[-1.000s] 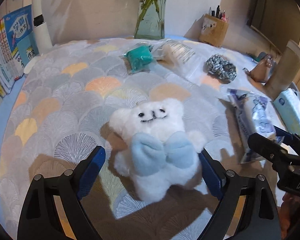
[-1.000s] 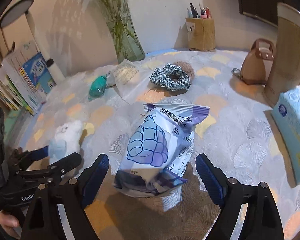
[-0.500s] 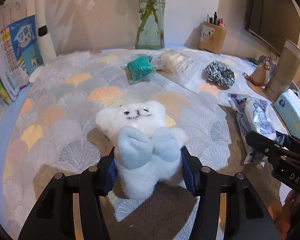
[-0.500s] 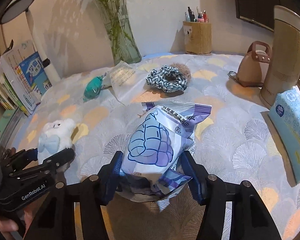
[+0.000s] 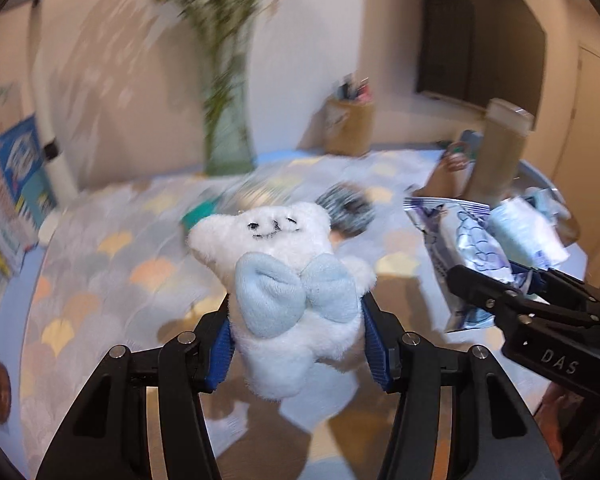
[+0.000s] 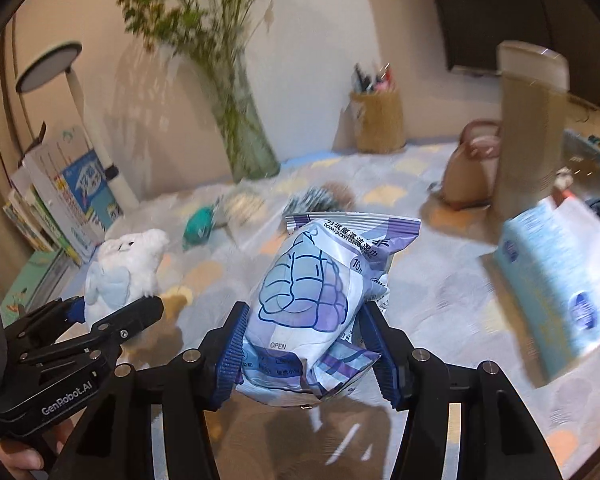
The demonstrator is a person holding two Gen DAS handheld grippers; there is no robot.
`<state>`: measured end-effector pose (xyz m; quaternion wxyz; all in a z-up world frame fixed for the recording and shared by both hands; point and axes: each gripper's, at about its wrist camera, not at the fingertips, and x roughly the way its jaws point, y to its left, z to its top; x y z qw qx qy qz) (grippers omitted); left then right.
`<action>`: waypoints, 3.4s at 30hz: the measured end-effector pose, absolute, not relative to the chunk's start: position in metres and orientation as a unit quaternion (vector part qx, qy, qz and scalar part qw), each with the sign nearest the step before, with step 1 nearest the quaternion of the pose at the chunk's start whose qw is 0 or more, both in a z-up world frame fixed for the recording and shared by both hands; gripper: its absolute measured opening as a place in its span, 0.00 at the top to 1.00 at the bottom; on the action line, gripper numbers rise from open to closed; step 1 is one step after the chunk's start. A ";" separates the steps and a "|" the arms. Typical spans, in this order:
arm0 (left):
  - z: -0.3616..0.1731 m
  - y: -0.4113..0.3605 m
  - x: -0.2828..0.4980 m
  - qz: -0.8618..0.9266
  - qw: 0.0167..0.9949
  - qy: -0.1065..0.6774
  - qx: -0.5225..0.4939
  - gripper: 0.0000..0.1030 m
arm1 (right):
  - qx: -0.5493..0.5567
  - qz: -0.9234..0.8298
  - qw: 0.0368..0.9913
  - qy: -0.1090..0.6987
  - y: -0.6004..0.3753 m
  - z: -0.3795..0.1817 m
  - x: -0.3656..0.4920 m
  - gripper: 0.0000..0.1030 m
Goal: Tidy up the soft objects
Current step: 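Carry the white bear and snack bag over to the glass plate, then lower both items onto the glass plate and open both tools, then move both tools back over the bed toward the remaining items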
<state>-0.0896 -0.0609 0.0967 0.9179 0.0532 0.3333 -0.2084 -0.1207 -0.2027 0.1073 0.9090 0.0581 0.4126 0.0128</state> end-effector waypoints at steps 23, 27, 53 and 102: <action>0.163 -0.346 -0.129 -0.459 0.829 0.294 0.128 0.48 | 0.169 -0.135 0.914 0.343 -0.477 0.242 -0.145 0.46; 0.152 -0.385 -0.117 -0.462 0.824 0.300 0.135 0.48 | 0.222 -0.139 0.890 0.372 -0.540 0.233 -0.117 0.46; 0.162 -0.346 -0.147 -0.512 0.805 0.265 0.142 0.24 | 0.229 -0.149 0.887 0.372 -0.544 0.247 -0.138 0.23; 0.031 0.073 -0.016 -0.107 0.903 0.399 -0.116 0.08 | 0.047 -0.009 0.856 0.514 -0.207 0.040 -0.052 0.05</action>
